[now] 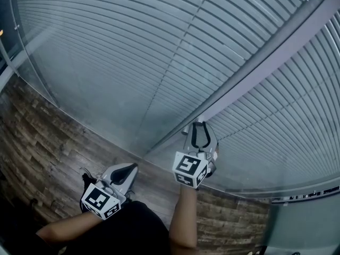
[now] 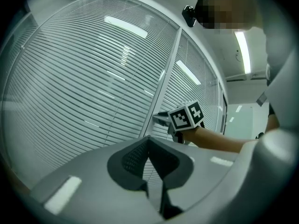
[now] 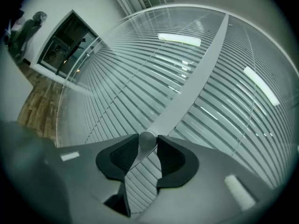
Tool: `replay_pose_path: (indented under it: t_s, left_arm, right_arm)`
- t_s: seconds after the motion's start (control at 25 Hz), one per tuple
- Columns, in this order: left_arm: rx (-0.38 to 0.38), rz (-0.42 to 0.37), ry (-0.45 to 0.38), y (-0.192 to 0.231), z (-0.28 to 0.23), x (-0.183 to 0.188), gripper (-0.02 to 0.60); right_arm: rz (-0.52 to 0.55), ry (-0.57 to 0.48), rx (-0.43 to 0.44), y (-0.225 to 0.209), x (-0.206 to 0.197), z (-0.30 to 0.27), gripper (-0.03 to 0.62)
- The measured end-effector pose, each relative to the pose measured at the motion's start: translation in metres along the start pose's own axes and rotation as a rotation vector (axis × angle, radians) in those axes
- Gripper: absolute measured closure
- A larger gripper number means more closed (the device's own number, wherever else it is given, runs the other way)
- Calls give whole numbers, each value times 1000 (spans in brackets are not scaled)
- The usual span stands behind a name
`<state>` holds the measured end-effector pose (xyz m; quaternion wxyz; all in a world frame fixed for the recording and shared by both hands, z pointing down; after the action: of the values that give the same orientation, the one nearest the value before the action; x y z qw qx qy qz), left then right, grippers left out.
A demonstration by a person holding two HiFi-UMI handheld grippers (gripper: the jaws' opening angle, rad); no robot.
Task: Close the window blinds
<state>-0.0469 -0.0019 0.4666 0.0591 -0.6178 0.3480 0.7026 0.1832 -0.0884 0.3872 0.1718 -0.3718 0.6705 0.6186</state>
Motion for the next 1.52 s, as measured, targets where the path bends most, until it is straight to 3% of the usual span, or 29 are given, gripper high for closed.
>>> replay_pose_path:
  t_s: [0.2, 0.32, 0.4, 0.56, 0.64, 0.96, 1.08, 1.24, 1.52]
  left_arm:
    - [2, -5, -2, -1, 0, 1, 583]
    - [-2, -13, 1, -2, -2, 1, 583]
    - [-7, -17, 6, -4, -5, 0, 583]
    - [-16, -24, 5, -6, -7, 1, 583]
    - [-22, -25, 0, -6, -7, 2, 583]
    - [-37, -36, -16, -11, -15, 5, 583]
    - [-43, -36, -13, -11, -17, 6, 583]
    - [-59, -51, -20, -12, -22, 9, 583]
    - [-74, -70, -29, -17, -25, 11, 583]
  right_arm:
    - [57, 4, -10, 2, 0, 1, 465]
    - [12, -36, -1, 1, 1, 1, 461]
    - [-73, -87, 15, -2, 1, 1, 454]
    - [-404, -198, 49, -13, -13, 15, 450]
    - [-500, -237, 56, -14, -20, 23, 458]
    - [-472, -258, -24, -16, -24, 47, 541]
    - [-517, -278, -15, -13, -20, 59, 591]
    - [-575, -306, 2, -8, -14, 75, 592]
    - [-522, -349, -26, 9, 4, 112, 592]
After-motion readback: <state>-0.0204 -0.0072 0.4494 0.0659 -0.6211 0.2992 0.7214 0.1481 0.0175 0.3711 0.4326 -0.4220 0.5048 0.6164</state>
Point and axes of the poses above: the fingertips, and each gripper's own axes: z backward along the fingers, y to its left, x out of its top, the point moved 6 cm from there along z, backward along the fingers, and after that the axes turned 5 degrees about z, right-handed, at the moved point
